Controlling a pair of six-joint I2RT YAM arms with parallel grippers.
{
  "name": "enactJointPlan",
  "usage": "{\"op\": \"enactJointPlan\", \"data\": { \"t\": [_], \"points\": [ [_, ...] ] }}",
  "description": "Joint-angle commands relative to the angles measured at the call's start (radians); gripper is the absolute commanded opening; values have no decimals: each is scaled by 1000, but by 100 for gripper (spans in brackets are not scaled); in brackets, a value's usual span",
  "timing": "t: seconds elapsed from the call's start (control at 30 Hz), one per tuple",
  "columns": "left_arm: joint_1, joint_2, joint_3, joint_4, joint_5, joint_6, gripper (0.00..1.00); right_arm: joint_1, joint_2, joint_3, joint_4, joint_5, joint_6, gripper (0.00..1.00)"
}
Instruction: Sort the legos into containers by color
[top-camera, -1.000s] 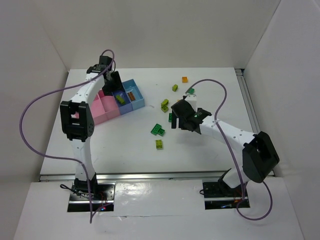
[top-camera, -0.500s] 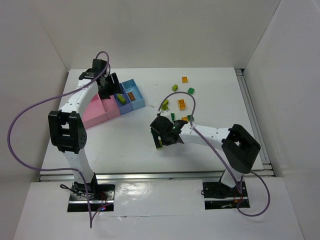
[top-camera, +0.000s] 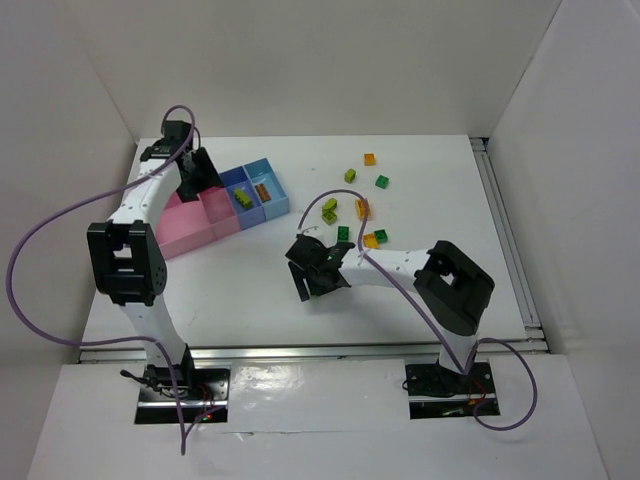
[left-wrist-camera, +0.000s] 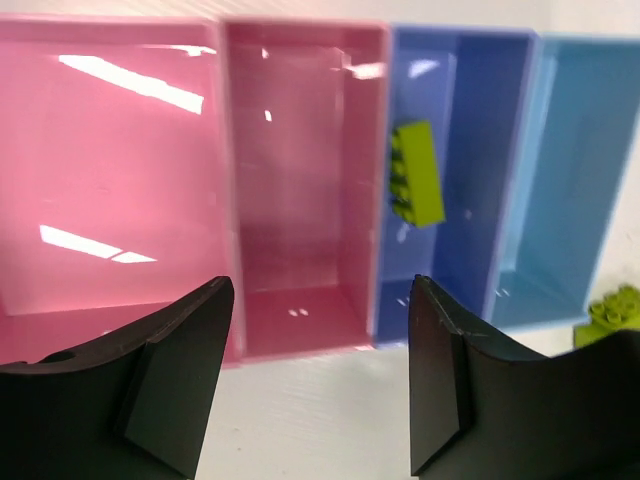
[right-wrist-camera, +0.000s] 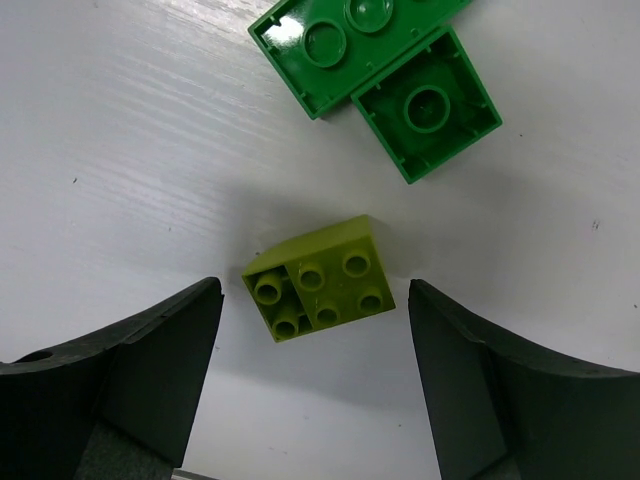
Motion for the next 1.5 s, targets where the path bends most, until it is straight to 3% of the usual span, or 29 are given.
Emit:
{"op": "enactJointPlan", "data": {
  "t": [0.0, 0.3, 0.4, 0.77, 0.87, 1.07, 1.17, 1.37, 1.47],
  "points": [
    [43, 17, 42, -7, -40, -23, 73, 3, 6, 40, 36, -16, -22, 82],
    [115, 119, 13, 38, 70, -37, 73, -39, 15, 58, 48, -46, -22, 88],
    [115, 167, 24, 52, 134, -37, 67, -51, 25, 76, 48, -46, -11, 87],
    [37, 182, -30, 113, 199, 15, 62, -51, 16, 43, 28, -37, -20, 56],
    [-15, 182, -30, 113, 211, 26, 62, -51, -5, 6, 19, -37, -20, 55],
    [-90, 182, -39, 113, 200, 26, 60, -60, -47, -46, 19, -57, -38, 66],
    [-121, 172, -57, 113, 162, 17, 59, -60, -47, -66, 37, -69, -38, 66],
    [-110, 141, -57, 84, 95, 7, 59, -60, -82, -66, 37, -54, -28, 49],
    [-81, 104, -77, 61, 38, 7, 58, -71, -120, -57, 16, -31, -28, 47]
  ]
}}
